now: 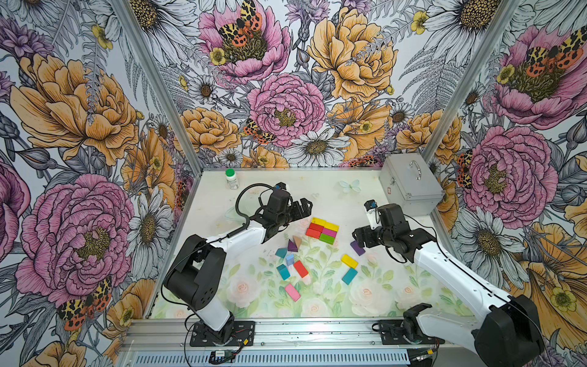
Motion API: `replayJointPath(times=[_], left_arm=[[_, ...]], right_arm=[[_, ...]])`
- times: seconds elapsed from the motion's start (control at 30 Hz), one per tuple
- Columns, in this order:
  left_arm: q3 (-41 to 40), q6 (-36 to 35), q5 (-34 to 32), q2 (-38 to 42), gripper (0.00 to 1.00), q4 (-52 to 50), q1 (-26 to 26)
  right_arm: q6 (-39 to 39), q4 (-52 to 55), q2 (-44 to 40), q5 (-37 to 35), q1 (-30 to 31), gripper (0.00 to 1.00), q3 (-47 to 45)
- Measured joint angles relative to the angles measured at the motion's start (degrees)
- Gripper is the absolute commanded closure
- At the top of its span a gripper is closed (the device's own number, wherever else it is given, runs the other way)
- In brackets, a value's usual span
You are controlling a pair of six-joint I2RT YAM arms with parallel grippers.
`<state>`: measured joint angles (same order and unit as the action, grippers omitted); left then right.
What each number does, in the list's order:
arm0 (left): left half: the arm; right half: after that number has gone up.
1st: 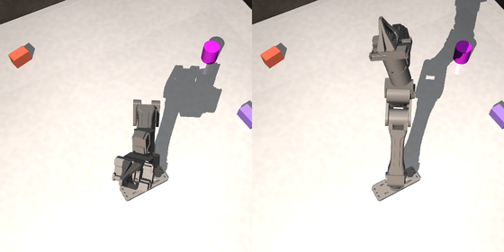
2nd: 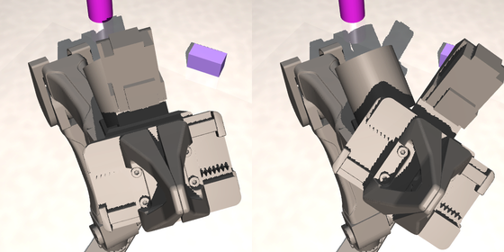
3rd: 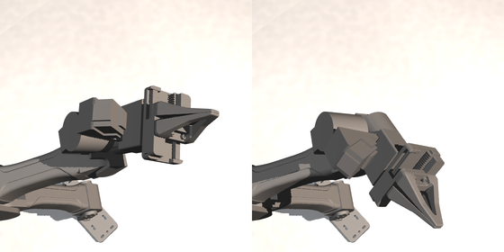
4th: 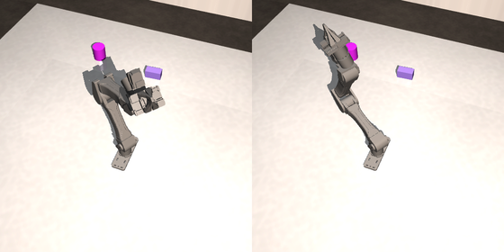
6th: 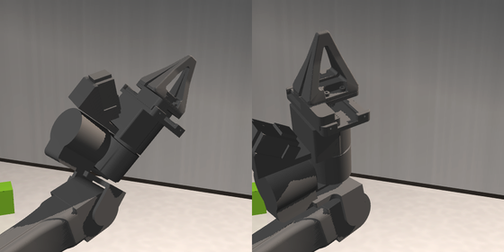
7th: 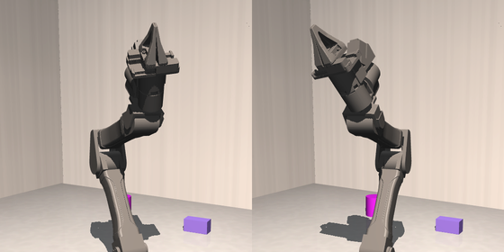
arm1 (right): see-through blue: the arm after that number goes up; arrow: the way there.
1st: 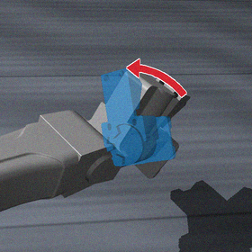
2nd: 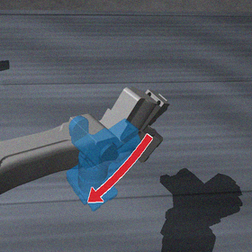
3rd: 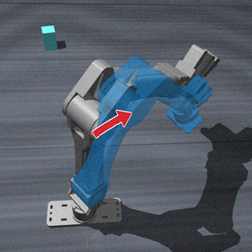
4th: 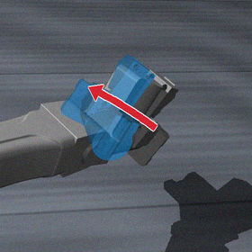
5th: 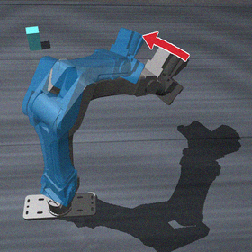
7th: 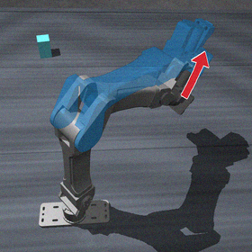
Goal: Assemble a piece of candy with building blocks
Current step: Move the building block to the center of the board.
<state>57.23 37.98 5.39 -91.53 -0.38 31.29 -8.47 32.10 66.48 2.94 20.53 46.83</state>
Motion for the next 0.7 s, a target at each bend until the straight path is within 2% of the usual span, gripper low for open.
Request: replayJointPath(times=[0.27,0.5,0.7], left_arm=[[-7.23,-4.66,2.16,2.97,0.01,-7.15,-0.02],[-10.93,-5.4,4.2,5.07,0.01,-9.2,-1.2],[-11.23,-6.47,4.33,10.47,0.02,-10.54,-1.57]], right_arm=[[0.5,3.08,6.84,-1.75,0.0,0.1,0.66],[2.34,3.96,16.35,-3.37,0.0,0.15,6.82],[2.51,3.85,16.87,-1.14,2.23,0.15,10.08]])
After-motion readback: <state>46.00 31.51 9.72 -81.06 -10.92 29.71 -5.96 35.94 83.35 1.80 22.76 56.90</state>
